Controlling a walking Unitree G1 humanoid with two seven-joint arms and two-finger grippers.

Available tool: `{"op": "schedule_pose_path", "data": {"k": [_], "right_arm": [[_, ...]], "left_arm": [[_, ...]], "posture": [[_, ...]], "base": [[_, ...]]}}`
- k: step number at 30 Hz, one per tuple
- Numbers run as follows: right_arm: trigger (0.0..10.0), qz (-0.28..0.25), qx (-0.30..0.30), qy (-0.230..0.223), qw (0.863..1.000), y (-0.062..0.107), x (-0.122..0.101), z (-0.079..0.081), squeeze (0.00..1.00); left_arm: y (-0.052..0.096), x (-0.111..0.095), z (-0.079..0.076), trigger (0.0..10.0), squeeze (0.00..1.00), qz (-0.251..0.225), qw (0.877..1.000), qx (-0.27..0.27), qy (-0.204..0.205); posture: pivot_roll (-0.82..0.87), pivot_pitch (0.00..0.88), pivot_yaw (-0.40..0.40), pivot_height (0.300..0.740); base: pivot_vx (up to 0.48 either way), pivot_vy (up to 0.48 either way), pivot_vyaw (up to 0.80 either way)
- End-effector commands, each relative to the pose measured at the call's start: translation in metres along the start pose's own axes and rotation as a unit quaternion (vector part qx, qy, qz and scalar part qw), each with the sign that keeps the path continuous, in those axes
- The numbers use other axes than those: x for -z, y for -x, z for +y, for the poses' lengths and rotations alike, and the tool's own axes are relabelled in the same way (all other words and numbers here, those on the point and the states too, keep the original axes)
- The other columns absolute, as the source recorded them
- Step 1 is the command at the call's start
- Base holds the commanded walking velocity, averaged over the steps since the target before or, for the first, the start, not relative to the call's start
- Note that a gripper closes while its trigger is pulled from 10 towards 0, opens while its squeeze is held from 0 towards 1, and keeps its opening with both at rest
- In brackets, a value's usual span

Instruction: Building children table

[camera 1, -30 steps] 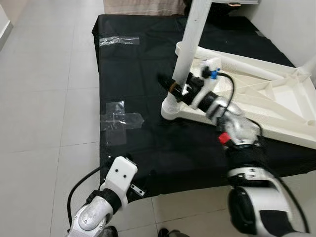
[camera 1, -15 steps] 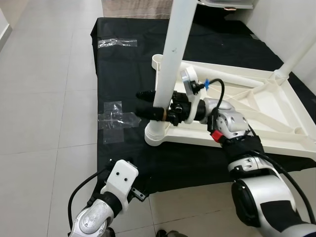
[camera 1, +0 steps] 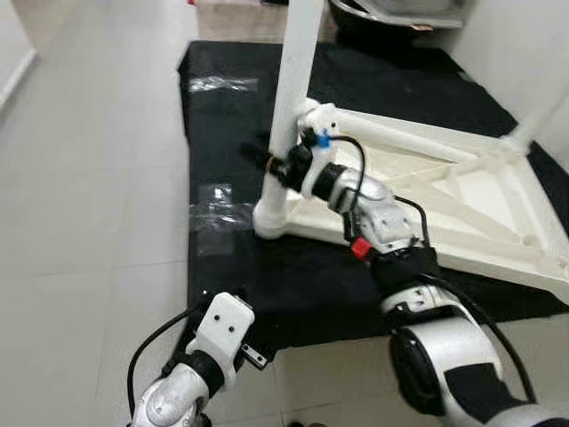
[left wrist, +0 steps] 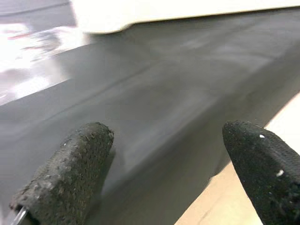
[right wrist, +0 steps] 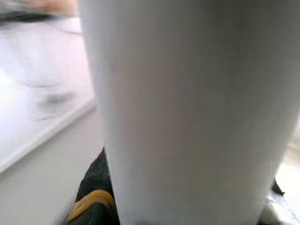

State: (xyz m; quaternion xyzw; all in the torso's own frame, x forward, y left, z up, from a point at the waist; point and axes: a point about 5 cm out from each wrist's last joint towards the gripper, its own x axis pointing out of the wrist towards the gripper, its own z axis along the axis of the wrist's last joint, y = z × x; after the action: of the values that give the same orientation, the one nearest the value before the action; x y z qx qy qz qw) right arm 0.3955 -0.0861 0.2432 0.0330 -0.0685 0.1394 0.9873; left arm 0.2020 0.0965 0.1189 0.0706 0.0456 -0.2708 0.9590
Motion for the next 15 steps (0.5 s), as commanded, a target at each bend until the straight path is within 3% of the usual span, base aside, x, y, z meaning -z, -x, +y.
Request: {"op": "schedule_pose_path", "data": {"k": [1,3,7,8,9,10,12,13,15], "right_arm": [[0.0,0.051,0.143,0.004,0.988,0.013,0.023,-0.035,0.0],[0.0,0.044,0.194,0.008,0.98,0.024,0.026,-0.035,0.0],[0.0,0.04,0.203,0.005,0.978,0.026,0.027,-0.029,0.0],[6.6,0.028,0.198,-0.015,0.98,0.026,0.027,-0.015,0.0],[6.6,0.028,0.198,-0.015,0.98,0.026,0.027,-0.015,0.0],[10.0,0.001,0.177,-0.025,0.984,0.022,0.021,-0.007,0.0],[10.0,-0.019,0.162,-0.03,0.986,0.019,0.016,-0.002,0.0],[10.0,-0.033,0.136,-0.035,0.99,0.017,0.013,0.001,1.0],[10.0,-0.071,0.111,-0.036,0.991,0.013,0.001,-0.005,1.0]], "left_arm": [[0.001,0.002,0.0,10.0,0.0,0.002,1.0,-0.004,-0.004],[0.002,0.0,0.001,10.0,0.0,-0.008,1.0,-0.01,-0.008],[0.003,-0.002,0.001,10.0,0.0,-0.013,1.0,-0.014,-0.013],[0.004,-0.004,0.002,10.0,0.0,-0.022,0.999,-0.023,-0.024],[0.004,-0.004,0.002,10.0,0.0,-0.022,0.999,-0.023,-0.024],[0.004,-0.005,0.002,10.0,0.0,-0.024,0.999,-0.025,-0.028],[0.004,-0.005,0.002,10.0,0.0,-0.025,0.999,-0.026,-0.029],[0.004,-0.005,0.002,10.0,0.0,-0.025,0.999,-0.026,-0.03],[0.004,-0.005,0.002,10.0,0.0,-0.025,0.999,-0.025,-0.029]], "posture": [[0.15,0.12,-0.132,0.74],[0.15,0.122,-0.132,0.74],[0.15,0.122,-0.132,0.74],[0.16,0.124,-0.135,0.74],[0.16,0.124,-0.135,0.74],[0.15,0.123,-0.135,0.74],[0.15,0.123,-0.135,0.74],[0.15,0.121,-0.136,0.74],[0.15,0.122,-0.138,0.74]], "base": [[0.0,0.0,0.0],[0.0,0.0,0.0],[0.0,0.0,0.0],[0.0,0.0,0.0],[0.0,0.0,0.0],[0.0,0.0,0.0],[0.0,0.0,0.0],[0.0,0.0,0.0],[0.0,0.0,0.0]]}}
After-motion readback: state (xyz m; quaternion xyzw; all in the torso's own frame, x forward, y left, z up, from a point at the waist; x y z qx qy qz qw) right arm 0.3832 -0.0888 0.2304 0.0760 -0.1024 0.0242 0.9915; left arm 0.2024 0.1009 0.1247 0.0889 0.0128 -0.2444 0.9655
